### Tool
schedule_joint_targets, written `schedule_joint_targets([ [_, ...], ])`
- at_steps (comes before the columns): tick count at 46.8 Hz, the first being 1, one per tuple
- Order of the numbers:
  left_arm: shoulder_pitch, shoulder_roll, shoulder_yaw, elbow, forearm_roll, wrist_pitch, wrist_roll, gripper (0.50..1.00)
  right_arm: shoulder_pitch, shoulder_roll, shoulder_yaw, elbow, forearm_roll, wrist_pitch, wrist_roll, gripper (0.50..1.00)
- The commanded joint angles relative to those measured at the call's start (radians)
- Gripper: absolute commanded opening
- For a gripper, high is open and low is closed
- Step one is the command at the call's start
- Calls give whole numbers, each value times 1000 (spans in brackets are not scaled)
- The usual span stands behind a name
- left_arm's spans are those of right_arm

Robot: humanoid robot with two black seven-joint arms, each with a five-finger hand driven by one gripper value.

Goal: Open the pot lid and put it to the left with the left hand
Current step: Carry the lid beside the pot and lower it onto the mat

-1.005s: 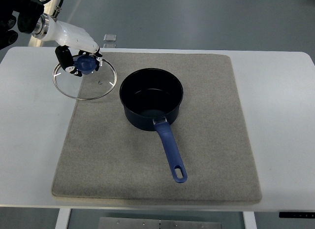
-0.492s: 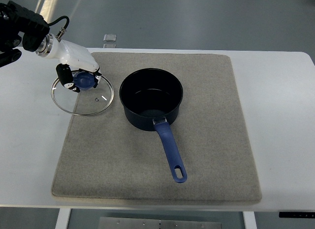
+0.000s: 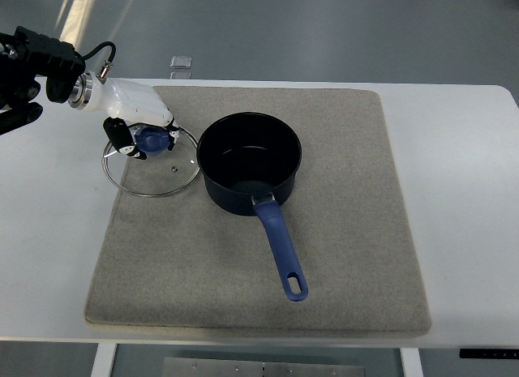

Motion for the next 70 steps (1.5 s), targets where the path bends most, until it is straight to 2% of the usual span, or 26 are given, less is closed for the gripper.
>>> schedule_joint_targets([
  [1,4,2,-2,0,-18,2,0,500,1,0,0,0,0,0,0,915],
  [12,22,2,2,0,-60,53,0,500,1,0,0,0,0,0,0,915],
  [58,53,3,-2,2,-69,77,0,500,-1,0,0,0,0,0,0,915],
  [60,53,5,-2,0,-74,77,0,563,1,0,1,0,0,0,0,915],
  [62,57,3,-2,0,-87,77,0,593,-1,0,1,0,0,0,0,915],
  [64,63,3,-2,0,-107,77,0,647,1,0,0,0,0,0,0,915],
  [70,69,3,0,0,-124,76,0,685,1,0,0,0,0,0,0,915],
])
